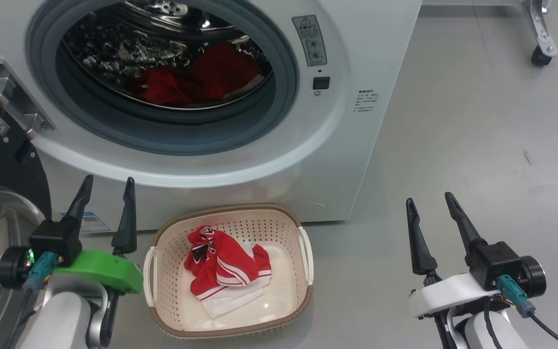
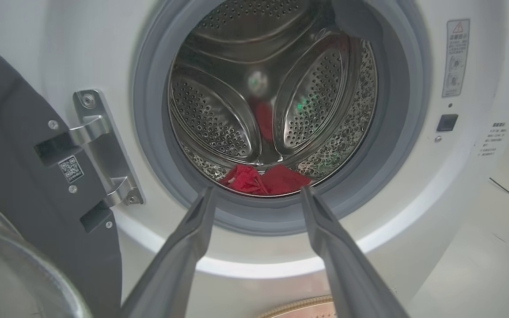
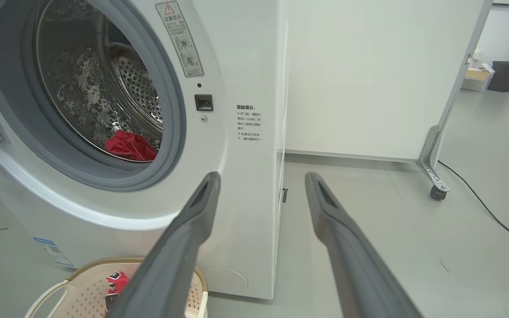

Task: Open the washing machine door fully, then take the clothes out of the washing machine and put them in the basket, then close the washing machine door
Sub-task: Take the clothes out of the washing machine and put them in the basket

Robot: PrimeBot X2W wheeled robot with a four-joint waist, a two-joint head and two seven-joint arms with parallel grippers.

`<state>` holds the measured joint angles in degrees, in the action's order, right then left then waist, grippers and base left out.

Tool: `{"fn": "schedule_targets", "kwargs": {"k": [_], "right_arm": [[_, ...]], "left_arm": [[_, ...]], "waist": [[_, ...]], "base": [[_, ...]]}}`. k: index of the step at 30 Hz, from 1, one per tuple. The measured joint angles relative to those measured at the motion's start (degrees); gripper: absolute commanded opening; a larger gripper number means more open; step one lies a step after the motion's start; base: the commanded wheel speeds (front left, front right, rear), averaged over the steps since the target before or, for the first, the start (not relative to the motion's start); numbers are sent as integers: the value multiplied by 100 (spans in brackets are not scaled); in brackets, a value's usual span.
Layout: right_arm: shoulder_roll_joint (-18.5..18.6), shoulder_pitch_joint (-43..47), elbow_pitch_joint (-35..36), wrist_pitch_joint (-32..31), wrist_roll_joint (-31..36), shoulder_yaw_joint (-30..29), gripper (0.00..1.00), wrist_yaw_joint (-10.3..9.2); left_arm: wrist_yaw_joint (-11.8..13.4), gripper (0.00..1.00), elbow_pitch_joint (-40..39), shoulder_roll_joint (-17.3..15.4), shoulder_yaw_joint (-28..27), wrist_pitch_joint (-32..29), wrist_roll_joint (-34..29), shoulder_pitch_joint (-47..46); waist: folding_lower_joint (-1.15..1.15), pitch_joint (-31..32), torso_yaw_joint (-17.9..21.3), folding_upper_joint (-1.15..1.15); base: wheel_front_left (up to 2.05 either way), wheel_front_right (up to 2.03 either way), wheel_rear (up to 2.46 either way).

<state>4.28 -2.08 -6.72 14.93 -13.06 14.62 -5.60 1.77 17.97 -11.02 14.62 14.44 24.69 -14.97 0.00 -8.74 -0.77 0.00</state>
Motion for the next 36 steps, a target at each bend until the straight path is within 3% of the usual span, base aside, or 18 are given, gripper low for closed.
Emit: {"fn": "schedule_targets", "kwargs": {"k": [21,36], "right_arm": [[-33,692,119,0,-51,-129,100,-8],[-48,853,248,0,-51,-141,100,-9]], "left_arm": [[200,100,-886,-24,57,0,-76,1407],[304,100,-1466,-37,105,-56,-126,1844]], "waist": [[0,562,-32,0],[0,651,-31,0]], "base": [[0,0,0],[0,0,0]]}}
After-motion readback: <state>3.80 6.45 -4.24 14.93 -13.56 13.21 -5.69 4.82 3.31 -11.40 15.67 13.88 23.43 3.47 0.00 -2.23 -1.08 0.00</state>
